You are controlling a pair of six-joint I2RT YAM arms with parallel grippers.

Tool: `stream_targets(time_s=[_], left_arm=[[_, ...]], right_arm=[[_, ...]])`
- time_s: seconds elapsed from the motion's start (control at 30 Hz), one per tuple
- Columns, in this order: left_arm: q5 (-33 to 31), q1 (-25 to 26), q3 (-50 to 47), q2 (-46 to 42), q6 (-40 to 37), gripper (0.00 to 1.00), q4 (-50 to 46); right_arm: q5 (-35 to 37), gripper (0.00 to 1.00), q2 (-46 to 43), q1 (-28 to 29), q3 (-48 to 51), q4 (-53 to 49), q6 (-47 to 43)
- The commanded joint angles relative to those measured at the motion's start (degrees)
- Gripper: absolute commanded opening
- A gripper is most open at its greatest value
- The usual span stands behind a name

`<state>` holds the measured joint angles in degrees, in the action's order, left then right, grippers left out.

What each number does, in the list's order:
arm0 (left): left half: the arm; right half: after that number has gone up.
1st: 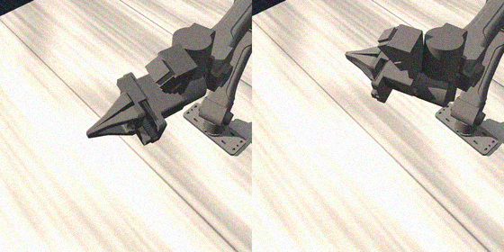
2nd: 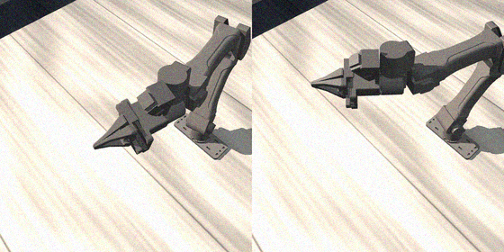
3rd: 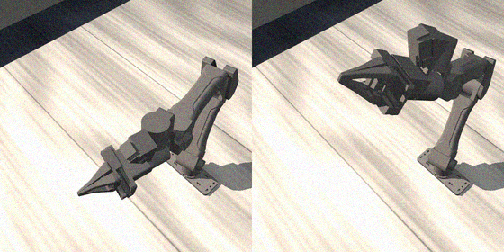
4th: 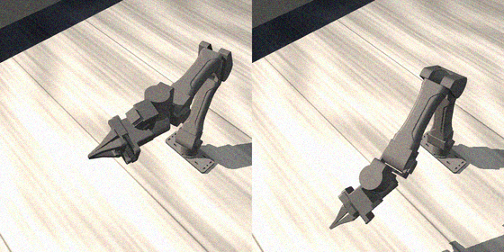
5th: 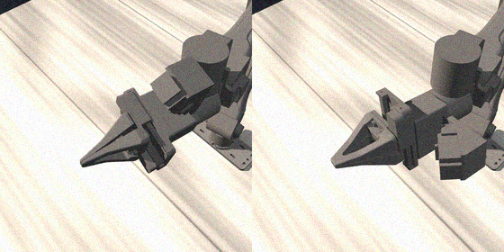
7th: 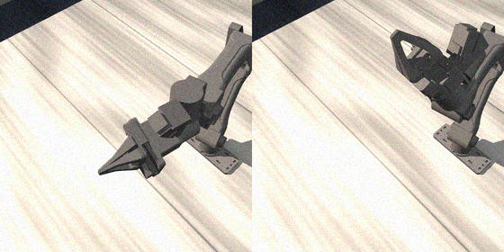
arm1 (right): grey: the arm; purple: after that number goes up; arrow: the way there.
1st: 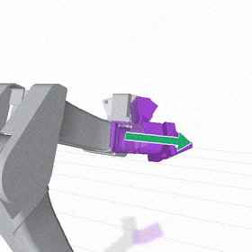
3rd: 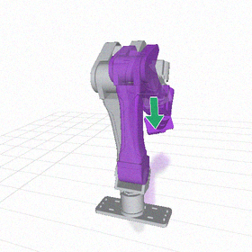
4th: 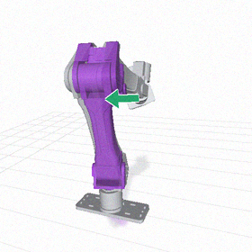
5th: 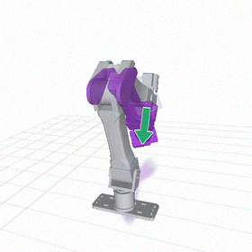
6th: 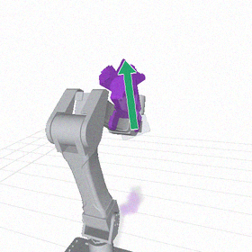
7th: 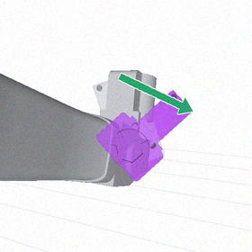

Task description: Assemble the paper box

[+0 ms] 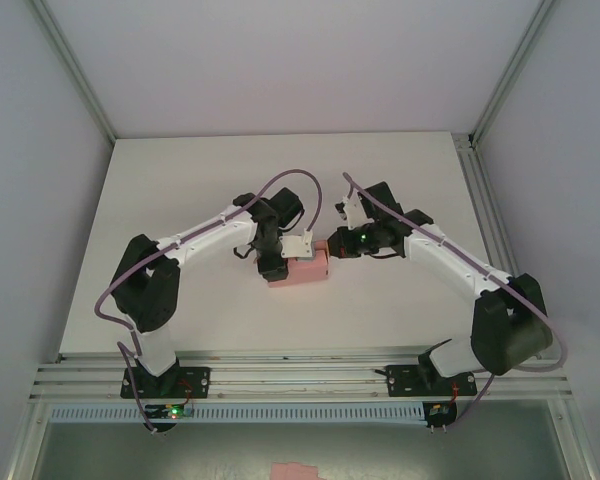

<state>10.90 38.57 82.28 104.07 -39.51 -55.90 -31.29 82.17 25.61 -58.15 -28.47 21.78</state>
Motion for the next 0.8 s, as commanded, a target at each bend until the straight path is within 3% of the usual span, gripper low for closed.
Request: stream_targets(time_s=[0.0, 0.3, 0.5, 0.57, 0.7, 0.77], left_arm=[[-0.9, 0.8, 1.8, 2.2, 1.6, 0.43, 2.7], [-0.4, 1.1, 1.9, 2.6, 0.8, 0.42, 2.6], [-0.6, 1.2, 2.9, 3.9, 0.4, 0.42, 2.2], [-0.1, 1.2, 3.1, 4.0, 0.1, 0.41, 2.2], [0.1, 1.2, 3.0, 4.3, 0.0, 0.41, 2.7], [0.0, 1.1, 3.3, 4.5, 0.2, 0.41, 2.5]], right_arm=[[-16.3, 0.00, 0.1, 1.2, -2.5, 7.3, 13.8], [-20.0, 0.00, 1.1, -1.9, 0.8, 19.0, 32.7], [-19.2, 0.00, 2.5, -2.8, 1.3, 20.2, 39.0], [-17.7, 0.00, 2.5, -2.8, -1.0, 14.6, 31.6], [-7.9, 0.00, 3.9, -2.2, -6.5, -5.6, 5.8], [-5.2, 0.00, 3.8, -1.2, -5.1, -7.3, -3.2]])
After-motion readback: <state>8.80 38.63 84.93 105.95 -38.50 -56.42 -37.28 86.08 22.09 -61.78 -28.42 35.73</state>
